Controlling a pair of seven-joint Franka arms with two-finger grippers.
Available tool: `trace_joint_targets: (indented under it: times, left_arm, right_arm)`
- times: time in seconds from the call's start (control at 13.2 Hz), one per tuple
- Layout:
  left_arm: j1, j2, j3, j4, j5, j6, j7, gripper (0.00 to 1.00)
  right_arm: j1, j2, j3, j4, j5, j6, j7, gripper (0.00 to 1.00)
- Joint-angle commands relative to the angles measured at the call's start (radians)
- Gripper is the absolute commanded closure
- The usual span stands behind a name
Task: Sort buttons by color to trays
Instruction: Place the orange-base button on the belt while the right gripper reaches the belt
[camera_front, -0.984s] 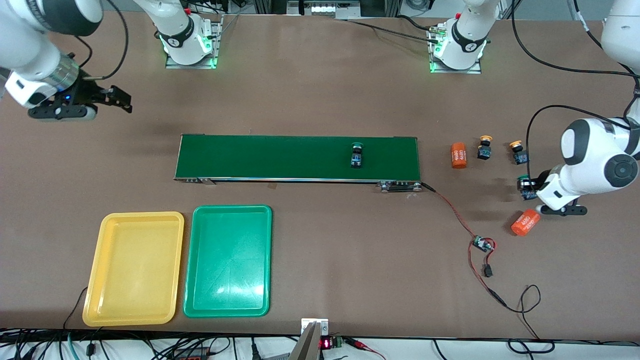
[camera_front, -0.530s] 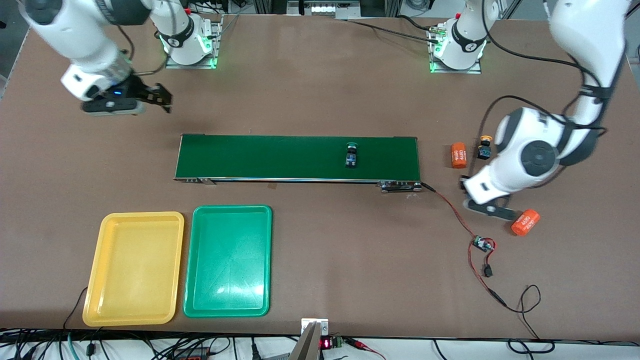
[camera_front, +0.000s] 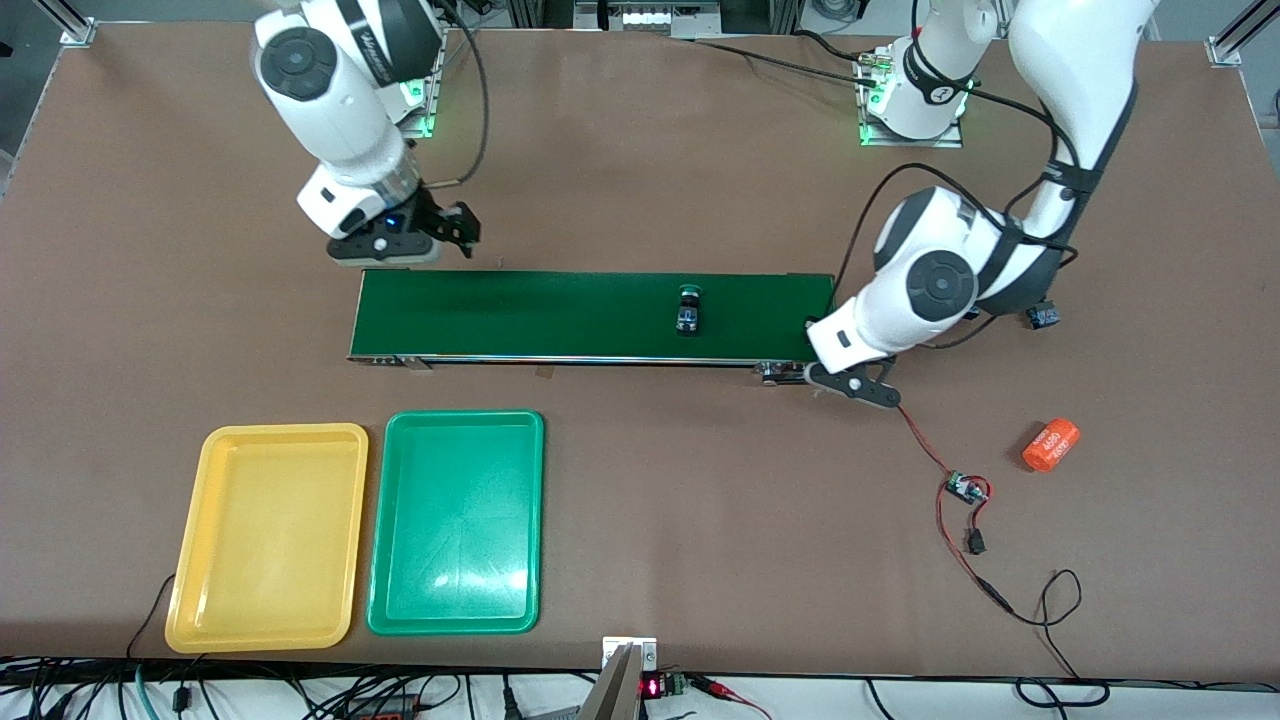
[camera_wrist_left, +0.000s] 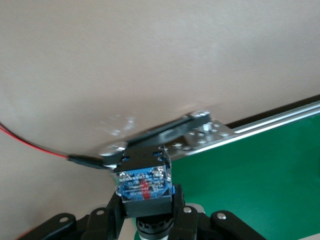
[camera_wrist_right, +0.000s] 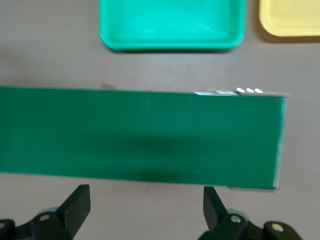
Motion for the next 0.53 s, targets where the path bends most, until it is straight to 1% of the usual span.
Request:
trace_joint_targets:
  times: [0.0, 0.15, 0.3, 0.38, 0.45]
  left_arm:
    - [-0.047, -0.028, 0.012, -0.052, -0.027, -0.002, -0.076, 1.00]
    - [-0.061, -0.034, 0.012, -0.086, -0.065, 0.004, -0.084, 1.00]
    - [-0.076, -0.040, 0.012, -0.101, -0.068, 0.006, -0.087, 0.99]
    - [-0.085, -0.042, 0.012, -0.107, -0.068, 0.004, -0.087, 0.98]
    - [-0.089, -0.040, 0.012, -0.110, -0.068, 0.004, -0.085, 0.74]
  right_arm:
    - [0.058, 0.172, -0.011, 0.180, -0.010, -0.018, 0.086, 0.00]
    - [0.078, 0.215, -0.011, 0.203, -0.012, -0.008, 0.113, 0.00]
    - [0.077, 0.217, -0.011, 0.200, -0.013, -0.014, 0.114, 0.00]
    - [0.072, 0.213, -0.012, 0.195, -0.013, -0.016, 0.114, 0.00]
    - [0.074, 0.213, -0.012, 0.192, -0.013, -0.018, 0.114, 0.00]
